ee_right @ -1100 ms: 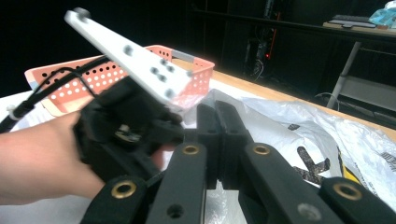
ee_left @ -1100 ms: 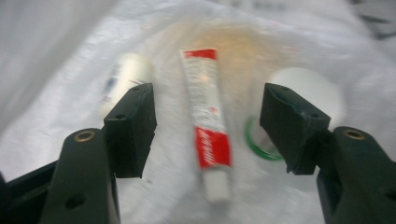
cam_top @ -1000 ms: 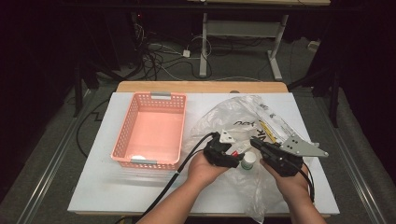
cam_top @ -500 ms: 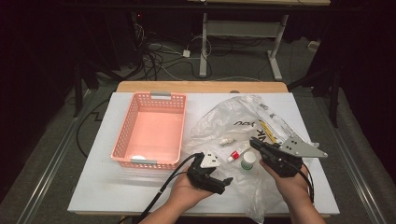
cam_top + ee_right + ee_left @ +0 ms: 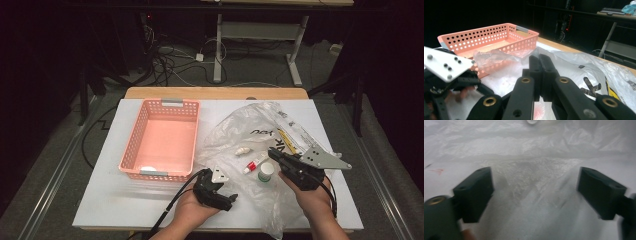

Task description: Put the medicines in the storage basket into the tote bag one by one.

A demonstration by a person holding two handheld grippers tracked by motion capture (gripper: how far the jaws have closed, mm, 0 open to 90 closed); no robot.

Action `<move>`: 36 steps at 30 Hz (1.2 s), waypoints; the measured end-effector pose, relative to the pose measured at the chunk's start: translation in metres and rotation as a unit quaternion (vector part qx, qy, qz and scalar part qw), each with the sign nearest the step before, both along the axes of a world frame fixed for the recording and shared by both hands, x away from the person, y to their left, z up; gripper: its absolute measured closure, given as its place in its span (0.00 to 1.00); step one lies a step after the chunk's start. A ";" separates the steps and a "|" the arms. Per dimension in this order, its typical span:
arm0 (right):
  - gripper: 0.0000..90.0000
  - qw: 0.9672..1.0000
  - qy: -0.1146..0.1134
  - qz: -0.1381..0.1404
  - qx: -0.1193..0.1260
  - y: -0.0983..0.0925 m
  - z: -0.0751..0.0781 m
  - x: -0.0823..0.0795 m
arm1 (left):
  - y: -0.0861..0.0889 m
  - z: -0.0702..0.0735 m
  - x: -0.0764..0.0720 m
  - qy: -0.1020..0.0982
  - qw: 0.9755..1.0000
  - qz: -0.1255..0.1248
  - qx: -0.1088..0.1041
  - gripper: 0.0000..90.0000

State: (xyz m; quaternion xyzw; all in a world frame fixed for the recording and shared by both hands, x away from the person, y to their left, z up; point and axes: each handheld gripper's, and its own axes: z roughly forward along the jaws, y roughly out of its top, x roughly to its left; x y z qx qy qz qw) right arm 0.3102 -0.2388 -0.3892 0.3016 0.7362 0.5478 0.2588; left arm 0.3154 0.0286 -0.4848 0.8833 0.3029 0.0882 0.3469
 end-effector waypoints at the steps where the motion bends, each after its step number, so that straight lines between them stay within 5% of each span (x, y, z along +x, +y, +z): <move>1: 1.00 1.000 0.001 0.000 0.000 0.000 0.000 0.000 | -0.001 0.000 0.000 -0.001 1.000 0.000 0.003 0.17; 8: 1.00 1.000 0.003 0.006 -0.007 0.007 -0.001 -0.001 | -0.001 0.000 0.001 -0.005 1.000 0.014 -0.006 0.36; 16: 1.00 1.000 0.004 0.003 -0.006 0.006 -0.002 0.000 | -0.002 -0.001 -0.002 -0.017 1.000 -0.010 -0.016 0.74; 23: 1.00 1.000 0.006 0.001 -0.005 0.005 -0.002 0.001 | 0.000 -0.001 0.000 -0.001 0.999 -0.025 -0.033 0.98; 28: 1.00 1.000 0.008 0.000 -0.005 0.004 -0.003 0.001 | 0.005 -0.001 0.004 0.017 0.998 -0.023 -0.052 0.99; 36: 1.00 1.000 0.004 -0.007 -0.002 -0.001 -0.003 0.002 | 0.017 0.002 0.000 -0.006 0.995 -0.006 -0.101 0.99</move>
